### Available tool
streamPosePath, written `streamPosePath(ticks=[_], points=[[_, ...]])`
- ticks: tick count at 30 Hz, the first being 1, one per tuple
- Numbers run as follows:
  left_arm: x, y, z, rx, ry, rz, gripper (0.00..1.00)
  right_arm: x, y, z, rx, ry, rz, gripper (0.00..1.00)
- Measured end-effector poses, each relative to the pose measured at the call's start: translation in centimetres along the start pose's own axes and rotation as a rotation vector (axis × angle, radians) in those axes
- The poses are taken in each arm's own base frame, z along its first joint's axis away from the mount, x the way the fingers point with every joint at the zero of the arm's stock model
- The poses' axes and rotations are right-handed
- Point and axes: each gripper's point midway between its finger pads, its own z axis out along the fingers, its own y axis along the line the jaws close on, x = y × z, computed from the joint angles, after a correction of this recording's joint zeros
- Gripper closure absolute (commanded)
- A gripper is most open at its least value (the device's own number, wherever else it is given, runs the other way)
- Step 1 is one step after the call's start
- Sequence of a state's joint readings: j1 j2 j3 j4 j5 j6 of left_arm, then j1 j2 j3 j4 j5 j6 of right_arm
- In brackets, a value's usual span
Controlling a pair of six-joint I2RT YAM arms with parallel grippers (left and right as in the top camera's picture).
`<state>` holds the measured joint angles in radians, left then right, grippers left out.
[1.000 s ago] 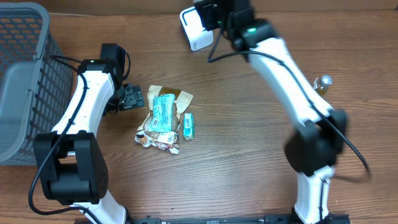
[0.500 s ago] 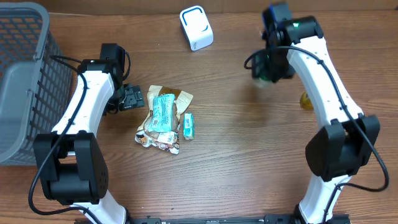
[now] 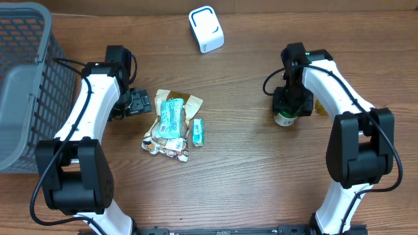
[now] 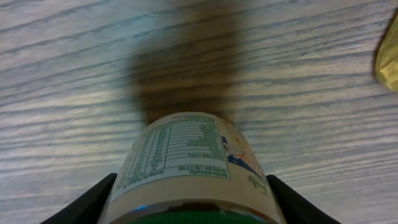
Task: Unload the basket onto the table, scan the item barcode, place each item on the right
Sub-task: 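Move the jar back right and set it upright, release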
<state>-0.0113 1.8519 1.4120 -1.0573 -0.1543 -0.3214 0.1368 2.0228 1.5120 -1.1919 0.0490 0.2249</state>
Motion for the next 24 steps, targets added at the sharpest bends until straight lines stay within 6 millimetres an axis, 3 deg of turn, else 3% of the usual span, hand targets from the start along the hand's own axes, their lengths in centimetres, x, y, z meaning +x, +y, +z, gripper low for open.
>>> streamPosePath(ticks=[15,19,24], points=[[0.0,0.0,0.0,0.0,0.0,0.0,0.0,0.1,-0.2,0.7,0.0,-0.001,0.016,0.0],[0.0,0.0,0.0,0.0,0.0,0.0,0.0,-1.8,-0.3,0.6,0.011,-0.081,0.019,0.0],[0.0,0.0,0.0,0.0,0.0,0.0,0.0,-6.0,0.3,-0.1,-0.004,-0.258,0.012,0.0]])
